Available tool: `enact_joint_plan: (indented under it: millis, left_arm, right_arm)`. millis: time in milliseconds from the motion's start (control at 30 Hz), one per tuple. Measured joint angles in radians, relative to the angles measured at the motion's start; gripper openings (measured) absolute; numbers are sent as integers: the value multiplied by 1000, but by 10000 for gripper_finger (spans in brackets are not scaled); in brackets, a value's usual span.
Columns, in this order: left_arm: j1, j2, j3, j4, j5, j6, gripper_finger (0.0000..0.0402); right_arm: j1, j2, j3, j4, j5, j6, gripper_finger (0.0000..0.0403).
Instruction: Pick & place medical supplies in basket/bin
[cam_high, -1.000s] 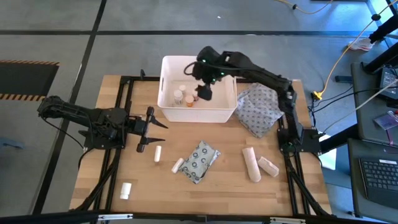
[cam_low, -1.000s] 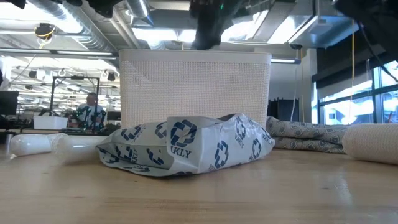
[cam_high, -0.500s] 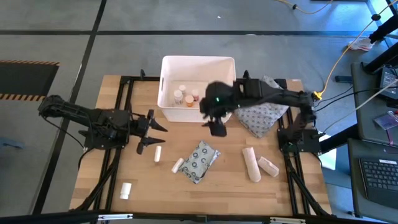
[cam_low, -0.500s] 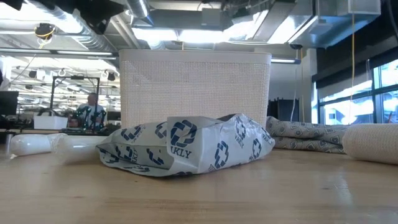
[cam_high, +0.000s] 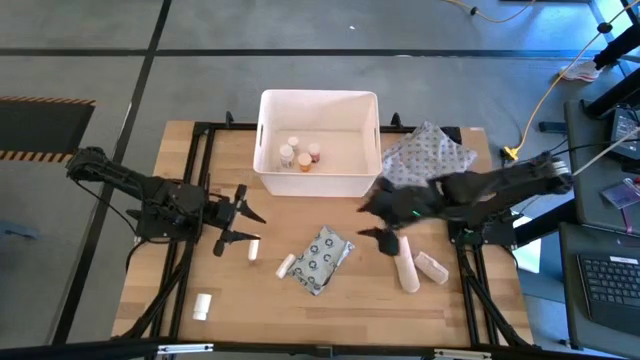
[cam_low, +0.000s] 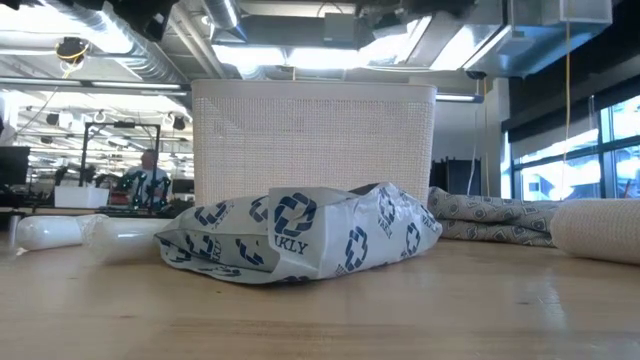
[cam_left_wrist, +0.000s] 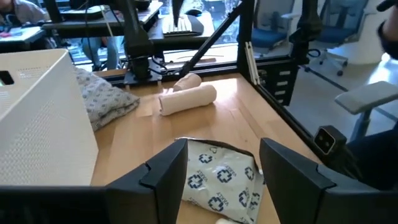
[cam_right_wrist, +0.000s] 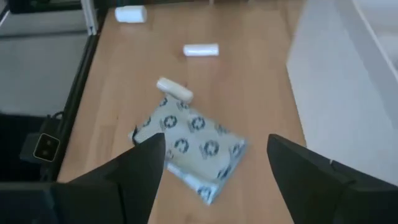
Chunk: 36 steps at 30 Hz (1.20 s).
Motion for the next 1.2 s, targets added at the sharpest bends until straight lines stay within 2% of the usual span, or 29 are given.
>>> enact_joint_plan:
  millis: [200, 367, 567, 733, 900, 1033, 1200]
  left_arm:
    - [-7, 0, 0, -19, -34, -22, 193]
    - [-7, 2, 0, -178, -187, -211, 185]
    - [-6, 63, 77, -417, -206, -504, 171]
    - [-6, 203, 186, -591, -177, -711, 154]
    - [3, 368, 267, -669, -65, -906, 139]
    - [34, 480, 285, -686, 39, -1069, 137]
    - [73, 594, 285, -684, 88, -1099, 152]
  right_arm:
    - [128, -170, -180, -23, 146, 322, 283]
    - [163, -225, -277, -60, 169, 496, 283]
    - [159, -229, -311, -62, 169, 495, 283]
    - [159, -232, -311, -63, 169, 468, 283]
    - [159, -232, -311, -64, 169, 423, 283]
    - [159, -232, -311, -64, 169, 371, 283]
    - [159, -232, -310, -65, 169, 308, 283]
